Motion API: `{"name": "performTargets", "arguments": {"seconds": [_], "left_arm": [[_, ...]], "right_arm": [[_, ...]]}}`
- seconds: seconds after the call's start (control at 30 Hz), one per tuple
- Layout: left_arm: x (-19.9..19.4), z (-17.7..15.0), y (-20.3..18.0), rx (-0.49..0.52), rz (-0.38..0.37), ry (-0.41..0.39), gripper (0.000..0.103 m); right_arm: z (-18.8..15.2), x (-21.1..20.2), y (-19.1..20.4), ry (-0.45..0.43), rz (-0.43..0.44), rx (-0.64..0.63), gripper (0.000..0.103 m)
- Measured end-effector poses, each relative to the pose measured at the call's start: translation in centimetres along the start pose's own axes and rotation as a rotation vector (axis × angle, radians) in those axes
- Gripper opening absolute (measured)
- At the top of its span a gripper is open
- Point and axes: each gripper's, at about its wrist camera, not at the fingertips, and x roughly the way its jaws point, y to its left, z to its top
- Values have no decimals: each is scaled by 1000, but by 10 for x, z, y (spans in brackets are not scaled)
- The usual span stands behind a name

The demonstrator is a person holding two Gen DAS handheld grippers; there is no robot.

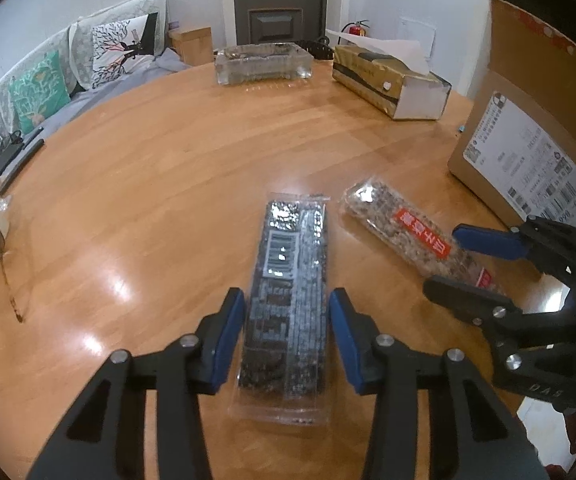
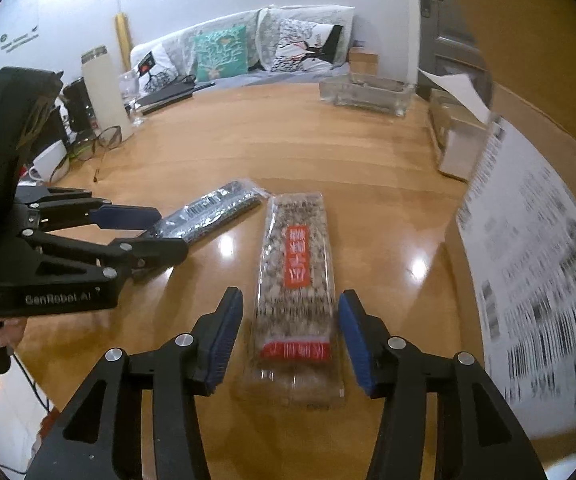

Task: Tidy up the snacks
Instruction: 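Grasp the dark barcode packet with the left gripper while right holds the seed bar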

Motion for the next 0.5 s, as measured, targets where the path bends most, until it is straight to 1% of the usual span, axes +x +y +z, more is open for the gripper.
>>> {"name": "performTargets", "arguments": {"seconds": [0.07, 0.1, 0.13, 0.3, 0.5], "left_arm": [[0, 0, -1, 3, 1, -8, 38], [0, 0, -1, 1, 1, -11, 38], [0, -1, 0, -5, 5, -18, 38], [-6, -6, 2, -23, 1, -27, 38], [-35, -13, 10, -49, 10, -74, 38]], "right_arm": [[2, 3, 1, -1, -16, -18, 45], [3, 5, 1, -4, -26, -24, 39], [3, 6, 2, -10, -37, -33, 37], [2, 2, 4, -33, -52, -35, 36], [4, -17, 10, -58, -28, -28, 36]]}}
